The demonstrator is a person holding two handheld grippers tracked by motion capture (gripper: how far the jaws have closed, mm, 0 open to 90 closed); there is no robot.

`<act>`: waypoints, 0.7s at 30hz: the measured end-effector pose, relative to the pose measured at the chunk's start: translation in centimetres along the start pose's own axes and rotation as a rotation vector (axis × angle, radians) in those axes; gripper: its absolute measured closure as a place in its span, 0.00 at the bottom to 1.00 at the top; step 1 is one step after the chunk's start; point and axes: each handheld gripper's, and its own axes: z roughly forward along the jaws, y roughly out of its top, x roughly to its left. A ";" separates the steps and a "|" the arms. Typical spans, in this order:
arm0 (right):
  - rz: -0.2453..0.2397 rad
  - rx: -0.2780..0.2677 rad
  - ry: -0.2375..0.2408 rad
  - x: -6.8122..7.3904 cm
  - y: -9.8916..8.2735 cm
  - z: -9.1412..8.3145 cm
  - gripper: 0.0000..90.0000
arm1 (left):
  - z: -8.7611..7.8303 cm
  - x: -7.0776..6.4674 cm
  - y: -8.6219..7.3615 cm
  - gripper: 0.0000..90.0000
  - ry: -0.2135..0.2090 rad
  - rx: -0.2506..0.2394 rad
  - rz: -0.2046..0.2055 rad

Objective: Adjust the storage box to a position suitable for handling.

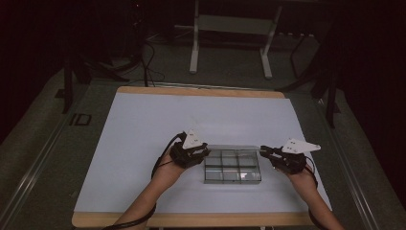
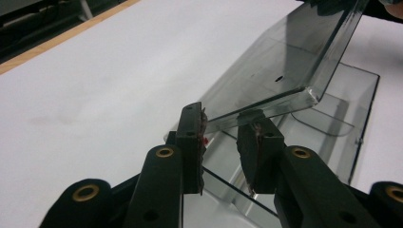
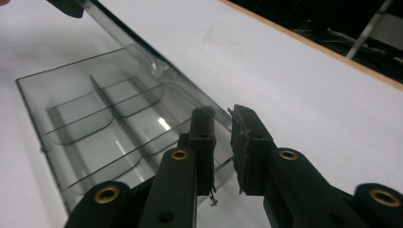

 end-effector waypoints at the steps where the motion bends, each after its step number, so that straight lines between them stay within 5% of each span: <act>1: 0.000 0.000 0.000 0.0 0.0 0.0 0.88 | 0.0 0.0 0.0 0.82 0.000 0.000 0.000; 21: 0.019 -0.030 -0.096 -1.3 1.6 2.1 0.88 | 1.7 2.4 2.0 0.86 0.042 -0.013 -0.065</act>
